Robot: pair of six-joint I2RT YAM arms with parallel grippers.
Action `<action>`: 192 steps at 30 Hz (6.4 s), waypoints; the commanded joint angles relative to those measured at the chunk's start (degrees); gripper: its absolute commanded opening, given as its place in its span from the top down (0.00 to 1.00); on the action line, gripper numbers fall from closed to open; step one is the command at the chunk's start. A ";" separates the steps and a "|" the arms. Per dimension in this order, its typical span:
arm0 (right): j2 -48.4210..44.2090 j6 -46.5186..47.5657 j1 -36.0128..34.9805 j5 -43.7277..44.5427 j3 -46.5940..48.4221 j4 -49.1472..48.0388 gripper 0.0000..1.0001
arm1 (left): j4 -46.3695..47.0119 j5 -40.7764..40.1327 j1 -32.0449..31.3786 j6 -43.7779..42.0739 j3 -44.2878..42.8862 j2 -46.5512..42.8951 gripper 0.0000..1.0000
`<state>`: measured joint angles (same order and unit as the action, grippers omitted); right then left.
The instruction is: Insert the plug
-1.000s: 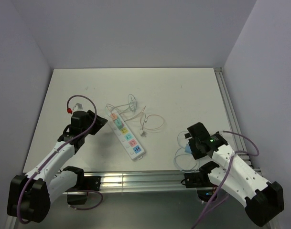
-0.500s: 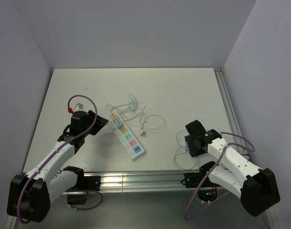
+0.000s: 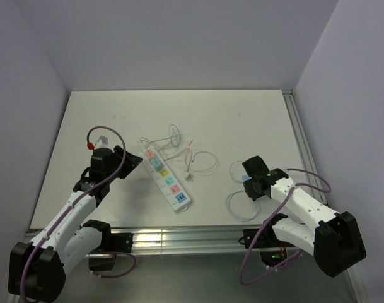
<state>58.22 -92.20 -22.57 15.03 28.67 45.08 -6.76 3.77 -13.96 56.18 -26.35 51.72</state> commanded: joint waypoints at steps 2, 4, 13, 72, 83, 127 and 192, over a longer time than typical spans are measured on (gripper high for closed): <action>0.58 7.56 0.33 2.55 1.31 -4.82 0.95 | -1.67 -0.08 -0.02 -1.34 -1.25 -2.59 0.48; 0.50 11.33 0.33 0.72 1.04 -8.14 0.95 | -2.28 0.10 -0.02 -1.51 -1.95 -2.94 0.48; -1.09 39.36 0.24 0.36 11.58 -10.45 0.64 | -6.50 -1.22 -0.02 -3.53 -4.23 -6.99 0.48; 24.57 56.25 4.37 1.76 15.46 -12.29 0.37 | -5.28 5.46 -0.02 -6.17 -4.76 -9.27 0.50; 20.36 56.69 4.37 -1.14 16.94 -13.00 0.94 | -7.56 6.94 -0.02 -5.38 -7.75 -9.63 0.51; -10.84 -8.17 -18.47 -16.00 8.69 -41.04 1.00 | 11.86 -30.75 -50.73 -15.67 -24.45 13.67 0.55; -14.45 66.01 -26.56 -34.53 31.19 -15.81 0.39 | 10.27 36.46 -31.04 -27.09 -22.35 5.67 1.00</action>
<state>42.19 -32.10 -49.30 -13.56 58.72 26.63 -1.56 26.50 -45.21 30.89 -47.18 57.34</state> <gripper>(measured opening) 0.610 0.372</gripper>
